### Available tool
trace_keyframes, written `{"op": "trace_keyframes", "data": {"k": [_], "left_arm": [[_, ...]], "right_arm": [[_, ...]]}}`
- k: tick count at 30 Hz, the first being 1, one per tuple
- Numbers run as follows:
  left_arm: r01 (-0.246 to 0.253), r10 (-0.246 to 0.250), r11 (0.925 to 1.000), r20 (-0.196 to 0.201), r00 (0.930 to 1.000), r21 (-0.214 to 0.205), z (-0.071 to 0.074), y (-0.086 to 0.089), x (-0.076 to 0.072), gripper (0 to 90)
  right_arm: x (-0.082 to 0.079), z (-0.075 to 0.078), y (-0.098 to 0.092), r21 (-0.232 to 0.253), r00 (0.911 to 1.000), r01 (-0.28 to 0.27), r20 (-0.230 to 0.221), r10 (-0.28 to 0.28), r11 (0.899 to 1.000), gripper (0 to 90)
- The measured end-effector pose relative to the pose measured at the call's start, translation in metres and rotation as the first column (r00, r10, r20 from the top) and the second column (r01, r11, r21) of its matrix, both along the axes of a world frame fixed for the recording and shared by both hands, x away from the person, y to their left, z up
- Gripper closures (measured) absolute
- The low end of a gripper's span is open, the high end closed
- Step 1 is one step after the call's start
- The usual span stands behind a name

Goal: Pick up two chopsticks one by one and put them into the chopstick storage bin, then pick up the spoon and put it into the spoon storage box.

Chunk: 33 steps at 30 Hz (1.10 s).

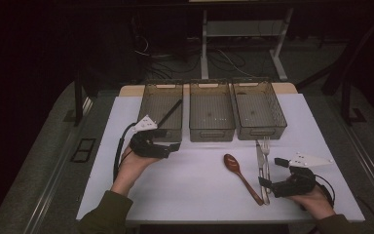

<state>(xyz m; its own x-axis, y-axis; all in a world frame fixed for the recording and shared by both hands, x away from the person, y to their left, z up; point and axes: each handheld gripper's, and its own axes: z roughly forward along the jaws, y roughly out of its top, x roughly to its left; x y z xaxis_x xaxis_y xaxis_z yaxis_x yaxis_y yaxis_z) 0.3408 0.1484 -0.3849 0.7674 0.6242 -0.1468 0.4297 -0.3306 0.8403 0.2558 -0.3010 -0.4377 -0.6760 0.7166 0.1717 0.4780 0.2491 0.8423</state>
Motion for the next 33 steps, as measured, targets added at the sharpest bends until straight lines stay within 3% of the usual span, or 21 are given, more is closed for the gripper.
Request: {"op": "trace_keyframes", "data": {"k": [15,21,28,33], "left_arm": [[0.007,-0.004,0.9982,0.039,0.9992,-0.060,-0.021,0.008,-0.038,13.9],[0.021,-0.019,0.9991,0.053,0.9984,-0.038,-0.032,0.010,-0.047,11.8],[0.012,-0.012,0.9999,0.068,0.9976,-0.003,-0.043,0.010,-0.056,3.2],[0.006,-0.006,1.0000,0.049,0.9988,-0.003,-0.047,0.011,-0.059,0.0]], "right_arm": [[0.000,0.001,0.000,0.004,1.0000,-0.004,0.006,0.004,1.000,0.1],[0.000,0.002,0.002,0.004,1.0000,-0.008,0.006,0.008,1.000,0.1],[0.000,0.001,0.000,0.004,0.9999,-0.010,-0.003,0.010,1.000,0.1],[0.004,0.000,0.002,0.003,0.9991,-0.022,-0.035,0.023,1.000,0.1]]}}
